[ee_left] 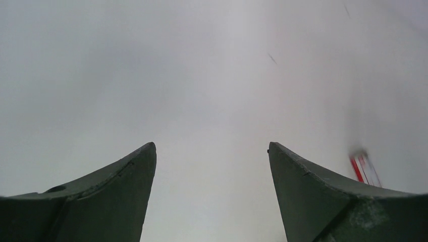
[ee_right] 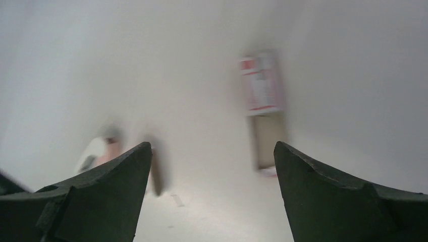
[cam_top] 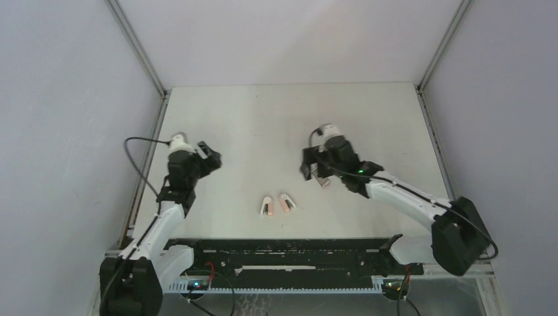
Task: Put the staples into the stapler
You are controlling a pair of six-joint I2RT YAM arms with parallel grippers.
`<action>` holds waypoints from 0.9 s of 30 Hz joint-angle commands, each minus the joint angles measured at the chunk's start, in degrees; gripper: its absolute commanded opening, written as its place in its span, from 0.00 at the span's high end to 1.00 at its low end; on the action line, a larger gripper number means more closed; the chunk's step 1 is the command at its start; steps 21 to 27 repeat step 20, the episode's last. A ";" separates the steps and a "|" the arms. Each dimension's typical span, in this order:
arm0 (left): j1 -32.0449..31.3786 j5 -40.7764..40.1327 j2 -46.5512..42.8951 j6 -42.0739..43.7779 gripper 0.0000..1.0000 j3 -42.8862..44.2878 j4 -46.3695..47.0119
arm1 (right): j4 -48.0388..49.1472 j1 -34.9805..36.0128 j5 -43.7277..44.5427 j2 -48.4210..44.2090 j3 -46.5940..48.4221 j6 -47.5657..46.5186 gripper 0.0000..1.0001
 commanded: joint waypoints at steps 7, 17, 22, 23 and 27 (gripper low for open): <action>14.06 -22.82 -11.35 12.97 0.12 -13.92 21.73 | 23.09 -31.76 -4.15 -25.94 -24.24 -5.09 0.11; 14.01 -25.36 0.86 19.67 0.13 -17.14 42.82 | 46.61 -38.03 1.92 -23.63 -38.80 -10.49 0.10; 13.73 -28.21 2.48 18.96 0.12 -19.58 50.49 | 50.06 -38.03 4.49 -19.79 -38.49 -11.88 0.10; 13.73 -28.21 2.48 18.96 0.12 -19.58 50.49 | 50.06 -38.03 4.49 -19.79 -38.49 -11.88 0.10; 13.73 -28.21 2.48 18.96 0.12 -19.58 50.49 | 50.06 -38.03 4.49 -19.79 -38.49 -11.88 0.10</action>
